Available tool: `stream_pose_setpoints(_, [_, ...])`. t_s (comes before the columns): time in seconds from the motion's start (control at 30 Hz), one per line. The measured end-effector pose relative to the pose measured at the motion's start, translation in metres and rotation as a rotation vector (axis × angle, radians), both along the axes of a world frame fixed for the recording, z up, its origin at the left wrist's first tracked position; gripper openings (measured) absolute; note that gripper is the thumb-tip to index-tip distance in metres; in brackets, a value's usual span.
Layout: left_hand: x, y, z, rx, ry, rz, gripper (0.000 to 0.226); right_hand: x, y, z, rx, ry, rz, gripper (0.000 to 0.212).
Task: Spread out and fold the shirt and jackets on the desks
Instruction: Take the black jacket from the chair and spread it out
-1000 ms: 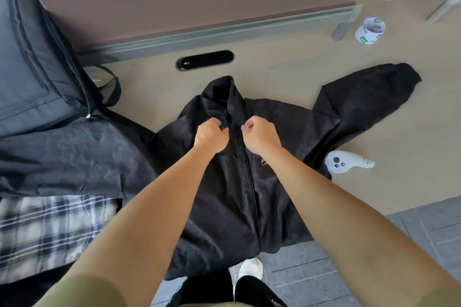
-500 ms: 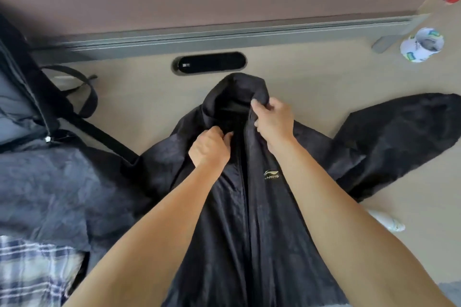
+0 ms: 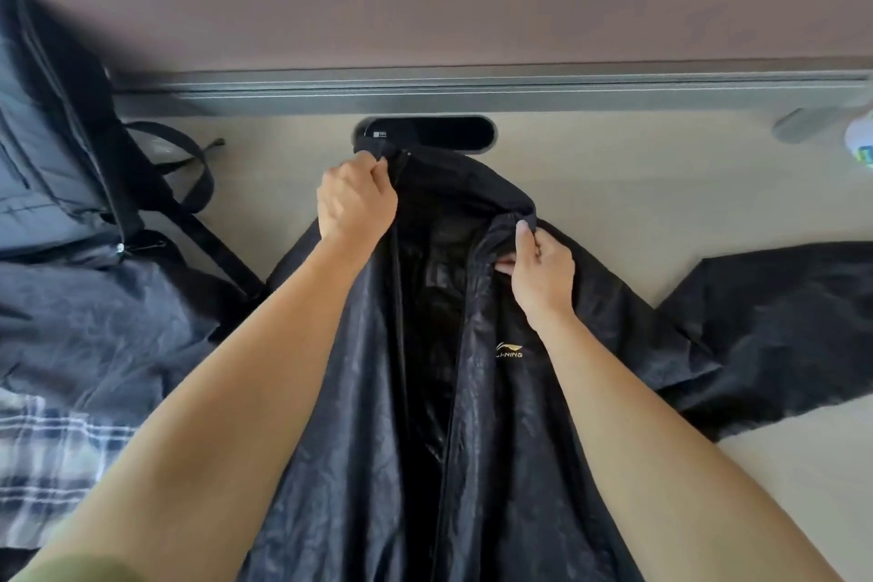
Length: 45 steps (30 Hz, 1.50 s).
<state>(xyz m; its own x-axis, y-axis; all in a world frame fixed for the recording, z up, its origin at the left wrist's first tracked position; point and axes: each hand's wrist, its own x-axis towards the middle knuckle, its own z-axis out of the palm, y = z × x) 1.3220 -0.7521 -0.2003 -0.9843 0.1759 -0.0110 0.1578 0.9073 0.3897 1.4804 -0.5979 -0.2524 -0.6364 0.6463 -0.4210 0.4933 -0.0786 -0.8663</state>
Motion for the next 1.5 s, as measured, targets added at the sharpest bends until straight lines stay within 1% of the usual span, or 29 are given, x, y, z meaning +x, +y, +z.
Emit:
stream_pose_setpoints(0.1, [-0.001,0.001,-0.021,0.050,-0.101,0.056,0.030,-0.002,0.001,-0.006,-0.025,0.019,-0.012,0.043])
stream_pose_setpoints(0.17, [0.019,0.001,-0.033,0.095,-0.136,-0.001,0.027,-0.002,0.001,-0.007,0.005,-0.003,-0.005,0.042])
stream_pose_setpoints(0.23, [0.045,-0.002,-0.039,0.157,-0.117,-0.067,0.029,-0.005,-0.002,-0.003,0.103,-0.050,0.024,0.042])
stream_pose_setpoints(0.27, [0.058,-0.007,-0.041,0.133,-0.112,-0.100,0.038,-0.007,-0.004,0.001,0.156,-0.079,0.036,0.040])
stream_pose_setpoints(0.33, [0.076,-0.022,-0.050,-0.039,-0.146,-0.193,0.061,-0.016,-0.005,0.011,0.240,-0.146,0.055,0.040])
stream_pose_setpoints(0.4, [0.079,-0.041,-0.063,-0.190,-0.185,-0.266,0.072,-0.029,0.004,0.024,0.278,-0.165,0.056,0.045])
stream_pose_setpoints(0.47, [0.073,-0.052,-0.071,-0.273,-0.178,-0.290,0.078,-0.051,0.020,0.043,0.208,-0.104,-0.020,0.045])
stream_pose_setpoints(0.53, [0.060,-0.052,-0.073,-0.309,-0.175,-0.310,0.082,-0.075,0.035,0.059,0.008,-0.028,-0.165,0.034])
stream_pose_setpoints(0.57, [0.053,-0.050,-0.073,-0.322,-0.175,-0.318,0.084,-0.084,0.043,0.063,-0.071,-0.005,-0.192,0.031])
stream_pose_setpoints(0.6, [0.045,-0.047,-0.072,-0.329,-0.181,-0.317,0.086,-0.092,0.048,0.066,-0.068,-0.026,-0.169,0.031])
stream_pose_setpoints(0.63, [0.038,-0.043,-0.071,-0.328,-0.199,-0.303,0.087,-0.098,0.052,0.063,0.037,-0.098,-0.089,0.030])
stream_pose_setpoints(0.67, [0.033,-0.039,-0.069,-0.312,-0.216,-0.278,0.088,-0.098,0.051,0.061,0.174,-0.203,0.012,0.024])
stream_pose_setpoints(0.7, [0.030,-0.034,-0.065,-0.279,-0.216,-0.246,0.087,-0.094,0.045,0.056,0.323,-0.302,0.077,0.023])
stream_pose_setpoints(0.73, [0.030,-0.029,-0.062,-0.242,-0.190,-0.214,0.084,-0.087,0.034,0.053,0.459,-0.337,0.116,0.034])
stream_pose_setpoints(0.77, [0.030,-0.025,-0.058,-0.223,-0.140,-0.188,0.077,-0.077,0.019,0.046,0.609,-0.302,0.163,0.039])
stream_pose_setpoints(0.83, [0.027,-0.015,-0.050,-0.270,-0.047,-0.165,0.059,-0.061,-0.017,0.037,0.910,-0.241,0.306,0.038])
stream_pose_setpoints(0.87, [0.024,-0.011,-0.046,-0.311,-0.039,-0.162,0.050,-0.056,-0.031,0.032,0.969,-0.265,0.398,0.039])
stream_pose_setpoints(0.93, [0.017,-0.005,-0.042,-0.363,-0.102,-0.168,0.041,-0.049,-0.044,0.016,0.948,-0.381,0.488,0.045])
stream_pose_setpoints(0.97, [0.014,-0.002,-0.041,-0.386,-0.142,-0.183,0.039,-0.047,-0.044,0.009,0.937,-0.417,0.478,0.045])
stream_pose_setpoints(1.0, [0.010,-0.001,-0.039,-0.407,-0.172,-0.200,0.036,-0.044,-0.042,0.002,0.947,-0.416,0.458,0.042])
stream_pose_setpoints(1.07, [0.005,0.000,-0.033,-0.414,-0.193,-0.205,0.030,-0.036,-0.037,-0.010,1.009,-0.357,0.405,0.035])
stream_pose_setpoints(1.13, [0.001,-0.003,-0.027,-0.355,-0.170,-0.174,0.026,-0.030,-0.032,-0.019,1.025,-0.287,0.358,0.032])
stream_pose_setpoints(1.2, [0.000,-0.003,-0.020,-0.246,-0.093,-0.164,0.027,-0.029,-0.029,-0.023,1.013,-0.240,0.339,0.034])
stream_pose_setpoints(1.3, [0.006,0.014,-0.010,0.016,0.174,-0.219,0.025,-0.028,-0.029,-0.024,1.022,-0.219,0.326,0.038])
stream_pose_setpoints(1.33, [0.007,0.021,-0.012,0.097,0.235,-0.232,0.024,-0.028,-0.029,-0.025,1.030,-0.207,0.321,0.036])
stream_pose_setpoints(1.37, [0.009,0.025,-0.018,0.147,0.257,-0.243,0.025,-0.028,-0.028,-0.026,1.040,-0.197,0.311,0.033])
stream_pose_setpoints(1.4, [0.012,0.025,-0.029,0.147,0.230,-0.264,0.028,-0.028,-0.028,-0.026,1.044,-0.200,0.305,0.029])
stream_pose_setpoints(1.47, [0.024,0.014,-0.056,0.033,0.107,-0.324,0.036,-0.030,-0.028,-0.024,1.040,-0.225,0.316,0.022])
stream_pose_setpoints(1.5, [0.031,0.005,-0.068,0.003,0.055,-0.350,0.034,-0.030,-0.028,-0.024,1.049,-0.234,0.329,0.019])
